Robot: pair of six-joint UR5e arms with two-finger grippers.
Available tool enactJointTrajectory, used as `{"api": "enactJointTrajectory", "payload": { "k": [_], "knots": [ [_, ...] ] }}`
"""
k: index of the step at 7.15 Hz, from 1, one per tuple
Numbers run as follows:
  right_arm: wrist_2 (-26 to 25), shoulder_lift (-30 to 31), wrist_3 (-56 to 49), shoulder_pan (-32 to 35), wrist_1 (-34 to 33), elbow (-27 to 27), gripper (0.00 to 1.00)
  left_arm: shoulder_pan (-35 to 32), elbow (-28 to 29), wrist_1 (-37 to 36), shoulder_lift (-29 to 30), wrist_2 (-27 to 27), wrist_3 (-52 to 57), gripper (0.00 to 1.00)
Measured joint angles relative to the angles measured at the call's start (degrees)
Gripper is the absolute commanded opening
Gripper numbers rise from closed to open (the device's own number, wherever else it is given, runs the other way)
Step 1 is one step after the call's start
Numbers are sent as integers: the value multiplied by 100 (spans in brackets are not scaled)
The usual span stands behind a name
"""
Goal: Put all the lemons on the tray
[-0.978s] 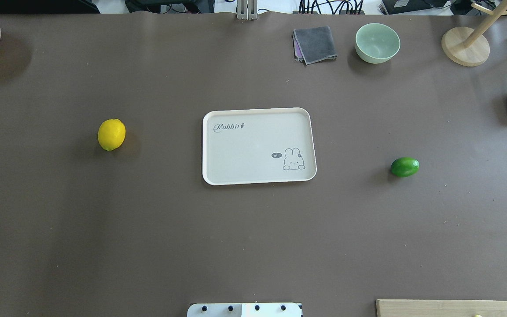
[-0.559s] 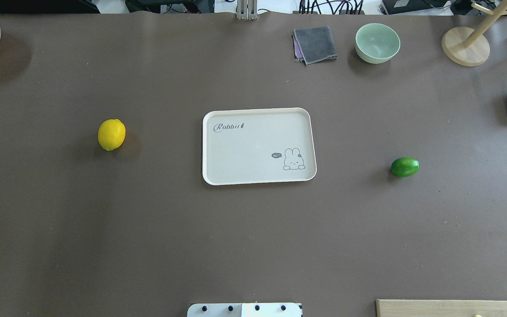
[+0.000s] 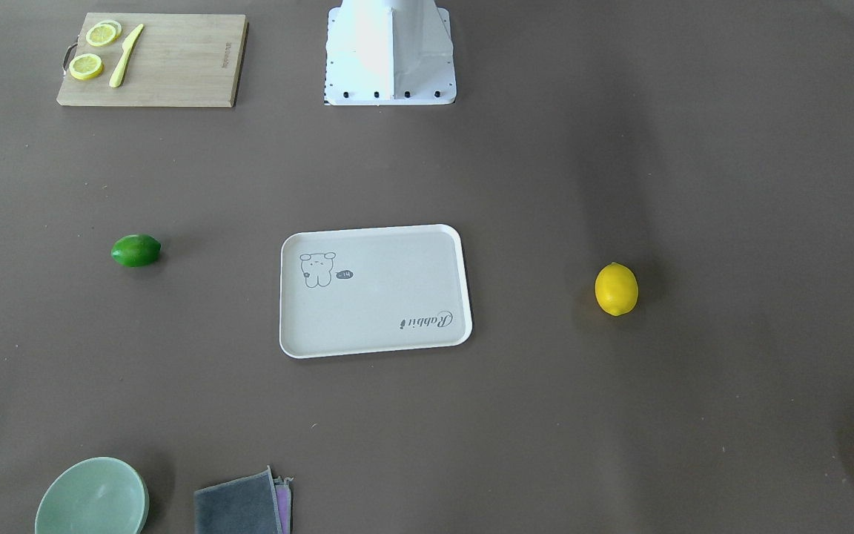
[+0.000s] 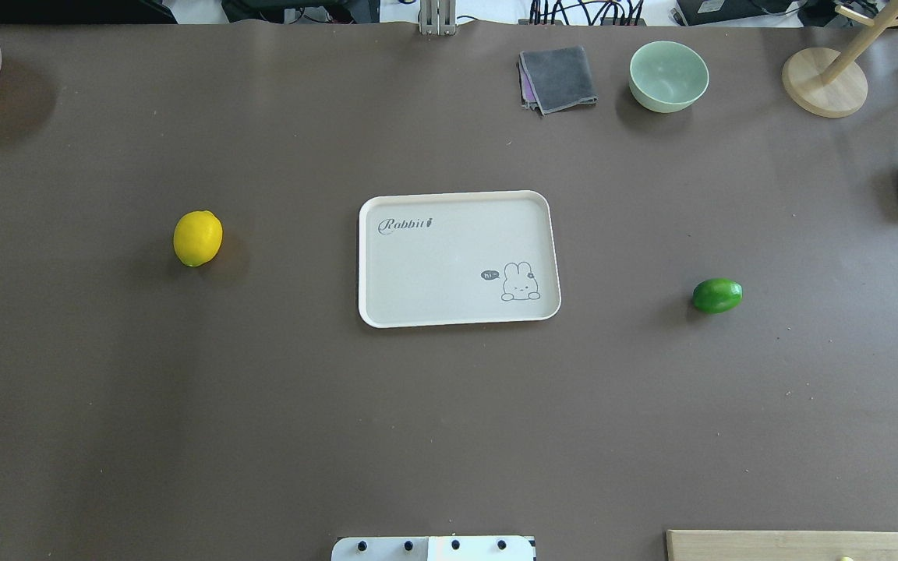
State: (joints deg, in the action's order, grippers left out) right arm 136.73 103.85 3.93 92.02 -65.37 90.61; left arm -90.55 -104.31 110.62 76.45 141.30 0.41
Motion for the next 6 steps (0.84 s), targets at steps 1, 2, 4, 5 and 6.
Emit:
{"api": "enactJointTrajectory", "payload": {
  "k": [1, 2, 4, 5, 6],
  "knots": [
    [10, 10, -22, -3, 355, -93, 100, 15, 3, -4, 1, 24, -190, 98],
    [76, 26, -16, -26, 730, -204, 100, 41, 5, 2, 22, 11, -493, 98],
    [240, 28, 84, -172, 1010, -247, 100, 80, -3, 24, 45, -5, -748, 98],
    [265, 8, 256, -335, 1044, -164, 100, 111, -13, 74, 50, -1, -789, 98],
    [267, -27, 628, -594, 1056, -6, 100, 153, -16, 135, 52, 3, -813, 98]
  ]
}}
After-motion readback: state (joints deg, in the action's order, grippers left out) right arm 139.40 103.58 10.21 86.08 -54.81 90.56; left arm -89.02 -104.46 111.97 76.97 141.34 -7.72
